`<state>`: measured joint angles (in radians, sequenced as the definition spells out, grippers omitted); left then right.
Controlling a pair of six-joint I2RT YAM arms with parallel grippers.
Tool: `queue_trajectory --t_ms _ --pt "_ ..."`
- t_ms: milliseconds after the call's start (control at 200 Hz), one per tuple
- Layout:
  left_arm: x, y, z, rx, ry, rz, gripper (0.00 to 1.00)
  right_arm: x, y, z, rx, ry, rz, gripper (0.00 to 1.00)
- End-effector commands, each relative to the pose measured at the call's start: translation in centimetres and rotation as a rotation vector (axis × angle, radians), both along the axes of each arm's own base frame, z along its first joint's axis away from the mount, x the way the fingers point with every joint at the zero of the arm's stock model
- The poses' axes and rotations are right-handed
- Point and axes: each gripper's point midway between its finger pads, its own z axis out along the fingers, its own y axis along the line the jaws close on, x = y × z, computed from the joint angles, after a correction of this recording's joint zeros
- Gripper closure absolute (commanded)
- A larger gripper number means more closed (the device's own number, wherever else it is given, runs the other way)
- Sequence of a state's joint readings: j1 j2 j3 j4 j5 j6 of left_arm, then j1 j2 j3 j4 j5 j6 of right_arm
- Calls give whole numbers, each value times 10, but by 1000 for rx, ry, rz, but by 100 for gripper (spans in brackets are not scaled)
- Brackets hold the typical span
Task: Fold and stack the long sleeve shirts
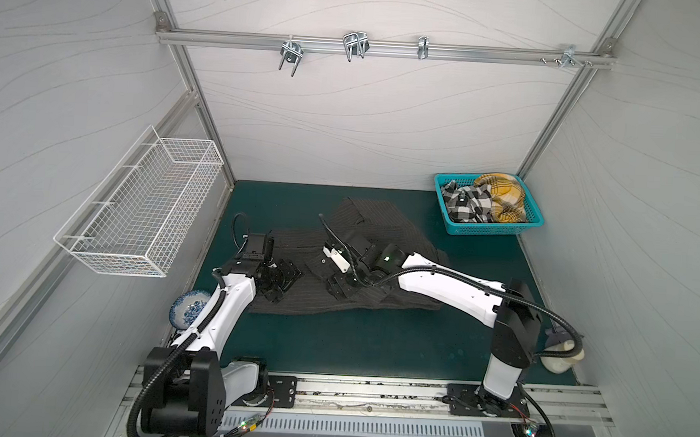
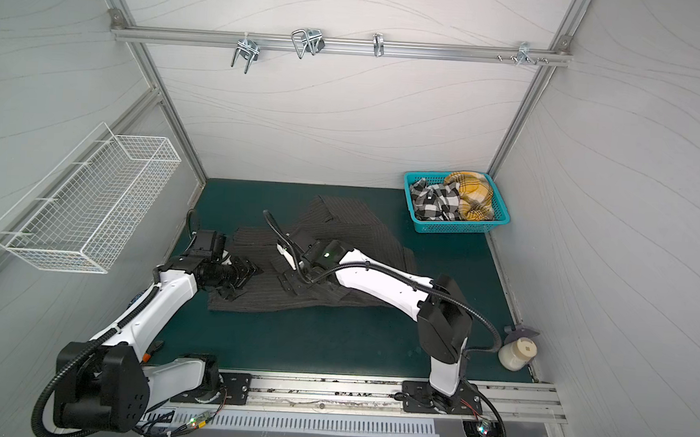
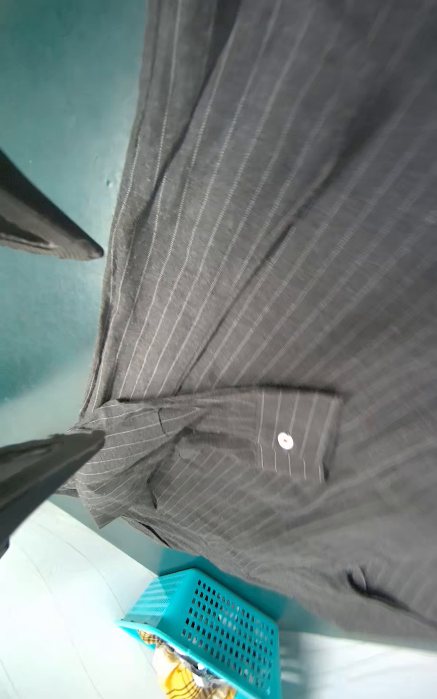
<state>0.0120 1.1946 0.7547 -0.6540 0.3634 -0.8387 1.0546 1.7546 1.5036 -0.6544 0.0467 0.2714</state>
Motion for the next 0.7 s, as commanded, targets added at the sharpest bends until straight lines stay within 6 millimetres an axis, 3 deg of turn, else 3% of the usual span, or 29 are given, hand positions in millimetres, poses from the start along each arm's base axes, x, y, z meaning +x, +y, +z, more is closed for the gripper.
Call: queue_trajectory --t_ms 0,125,250,480,695 --pt "15 -6 -4 -42 -15 -20 25 8 -50 32 36 24 -189 21" --pt "37 -16 -7 -97 -32 -47 23 5 -103 4 17 149 -353 25" --pt "63 -27 -10 -139 -53 -55 25 -3 -134 -25 40 278 -449 36" --pt "98 -40 -32 -186 -53 -63 37 -10 -151 -34 78 333 -492 49" --pt "107 -34 -53 -146 14 -56 49 -12 -156 -33 87 343 -501 58"
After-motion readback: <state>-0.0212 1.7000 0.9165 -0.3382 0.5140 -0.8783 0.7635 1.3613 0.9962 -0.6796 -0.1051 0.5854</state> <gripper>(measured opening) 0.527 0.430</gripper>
